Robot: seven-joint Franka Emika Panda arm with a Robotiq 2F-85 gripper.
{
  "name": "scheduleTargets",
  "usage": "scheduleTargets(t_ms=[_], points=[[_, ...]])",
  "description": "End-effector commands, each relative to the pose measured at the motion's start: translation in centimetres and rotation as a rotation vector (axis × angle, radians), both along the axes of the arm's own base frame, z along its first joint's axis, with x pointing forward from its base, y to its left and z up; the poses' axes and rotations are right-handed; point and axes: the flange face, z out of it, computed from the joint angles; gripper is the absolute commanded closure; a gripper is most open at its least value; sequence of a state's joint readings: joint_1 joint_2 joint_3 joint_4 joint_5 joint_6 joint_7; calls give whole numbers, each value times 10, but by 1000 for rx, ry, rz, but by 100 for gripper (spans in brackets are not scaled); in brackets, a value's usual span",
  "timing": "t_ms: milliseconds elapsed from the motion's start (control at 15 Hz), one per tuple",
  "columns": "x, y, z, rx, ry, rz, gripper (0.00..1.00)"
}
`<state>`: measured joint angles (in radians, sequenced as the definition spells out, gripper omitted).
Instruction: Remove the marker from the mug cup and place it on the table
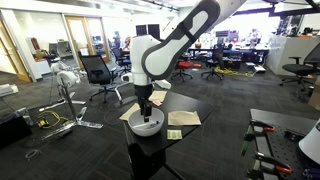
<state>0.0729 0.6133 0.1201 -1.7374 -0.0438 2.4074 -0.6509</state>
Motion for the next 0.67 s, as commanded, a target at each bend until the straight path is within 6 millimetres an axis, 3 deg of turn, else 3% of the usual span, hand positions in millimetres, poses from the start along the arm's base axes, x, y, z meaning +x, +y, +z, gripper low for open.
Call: scheduleTargets(t_ms=[0, 600], points=[[12, 2, -4, -13, 14, 5, 40], [19, 3, -25, -17, 36, 7, 41]])
